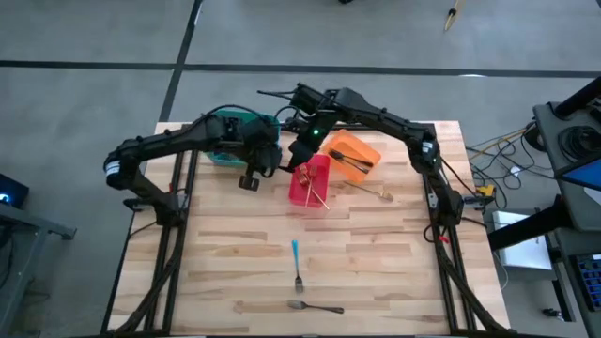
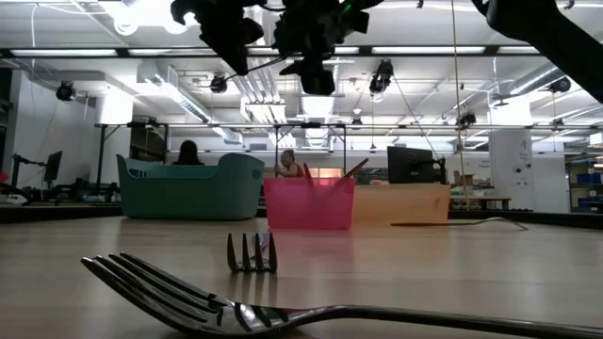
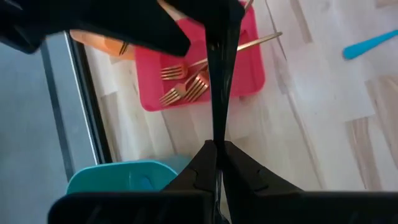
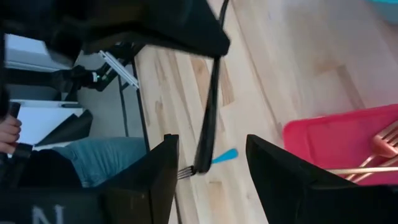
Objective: Sort silverware by color (type)
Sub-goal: Put the black fork into the orange bin
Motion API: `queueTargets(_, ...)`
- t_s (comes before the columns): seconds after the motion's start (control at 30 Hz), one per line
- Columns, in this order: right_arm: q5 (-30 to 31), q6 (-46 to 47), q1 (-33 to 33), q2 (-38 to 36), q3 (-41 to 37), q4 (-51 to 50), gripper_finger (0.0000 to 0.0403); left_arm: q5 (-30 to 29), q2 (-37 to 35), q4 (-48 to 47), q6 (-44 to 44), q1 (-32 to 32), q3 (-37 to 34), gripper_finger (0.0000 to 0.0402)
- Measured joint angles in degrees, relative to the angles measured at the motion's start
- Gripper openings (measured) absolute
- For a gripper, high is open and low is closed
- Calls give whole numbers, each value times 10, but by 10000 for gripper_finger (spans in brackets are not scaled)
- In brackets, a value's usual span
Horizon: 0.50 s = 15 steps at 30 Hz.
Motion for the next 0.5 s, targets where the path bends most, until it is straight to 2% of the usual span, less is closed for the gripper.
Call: queueTargets(0.5, -2, 15, 3, 5, -1, 74, 171, -10, 6, 11, -18, -1, 7, 0)
